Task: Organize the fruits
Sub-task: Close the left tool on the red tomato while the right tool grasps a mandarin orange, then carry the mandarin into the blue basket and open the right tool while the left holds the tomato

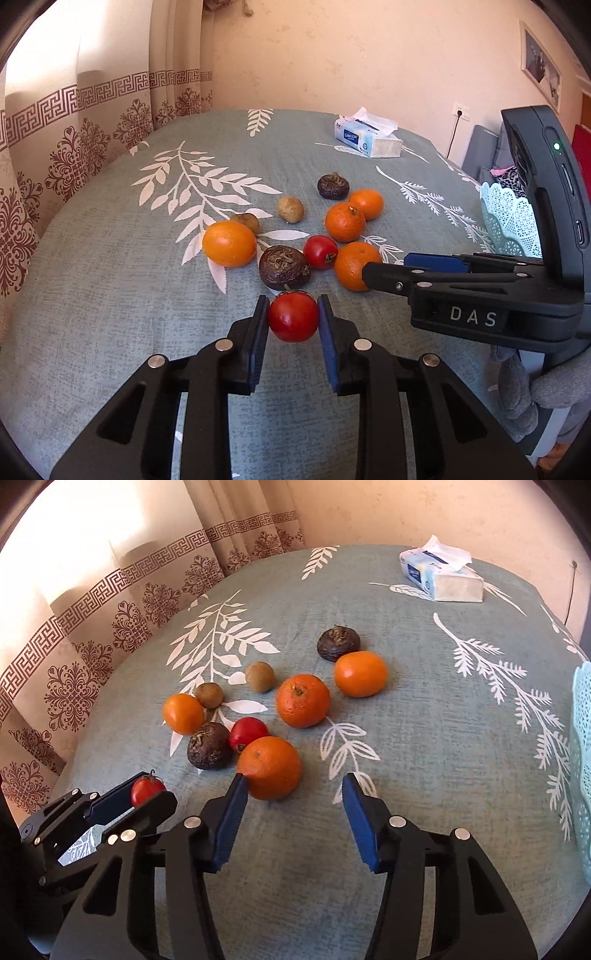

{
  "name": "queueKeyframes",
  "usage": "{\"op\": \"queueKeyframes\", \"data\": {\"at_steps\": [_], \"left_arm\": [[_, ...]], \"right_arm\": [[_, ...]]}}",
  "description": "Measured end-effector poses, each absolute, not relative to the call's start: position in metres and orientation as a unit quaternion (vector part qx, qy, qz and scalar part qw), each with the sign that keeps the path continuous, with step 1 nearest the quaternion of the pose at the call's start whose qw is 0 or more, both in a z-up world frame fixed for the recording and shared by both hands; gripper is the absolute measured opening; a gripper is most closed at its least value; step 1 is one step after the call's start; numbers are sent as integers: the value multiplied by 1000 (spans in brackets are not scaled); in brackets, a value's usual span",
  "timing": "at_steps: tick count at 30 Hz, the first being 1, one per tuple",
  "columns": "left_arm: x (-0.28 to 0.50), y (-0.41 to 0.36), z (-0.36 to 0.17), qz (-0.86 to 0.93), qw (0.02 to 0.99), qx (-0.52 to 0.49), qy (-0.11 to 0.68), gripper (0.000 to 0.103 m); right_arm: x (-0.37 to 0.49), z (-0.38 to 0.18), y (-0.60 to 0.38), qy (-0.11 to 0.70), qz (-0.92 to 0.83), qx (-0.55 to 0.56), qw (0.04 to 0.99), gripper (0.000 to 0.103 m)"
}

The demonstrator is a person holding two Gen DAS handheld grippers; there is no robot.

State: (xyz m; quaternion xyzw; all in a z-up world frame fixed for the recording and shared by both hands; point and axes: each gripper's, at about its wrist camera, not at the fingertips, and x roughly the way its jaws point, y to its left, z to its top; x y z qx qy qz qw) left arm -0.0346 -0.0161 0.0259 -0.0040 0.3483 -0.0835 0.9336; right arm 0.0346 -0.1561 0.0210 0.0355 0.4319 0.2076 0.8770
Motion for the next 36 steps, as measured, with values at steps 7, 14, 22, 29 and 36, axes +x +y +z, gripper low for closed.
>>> {"op": "queueKeyframes", "data": {"at_steps": [7,14,22,29,36], "left_arm": [[-31,-6,23,-61,931,-27,358,27],[-30,-8,21,-62,931,-24,360,27],[-24,-9,19,-62,925,-26,373,27],[-22,-15,24,-55,926,-15,373,27],[-25,-40,41,-74,931,0,357,27]], "right_arm": [[44,18,-137,444,233,18,865,44],[46,13,-137,446,228,20,865,41],[26,31,-167,420,199,48,884,41],[-1,51,-213,383,145,62,910,41],[-17,69,-271,350,83,86,929,41]]}}
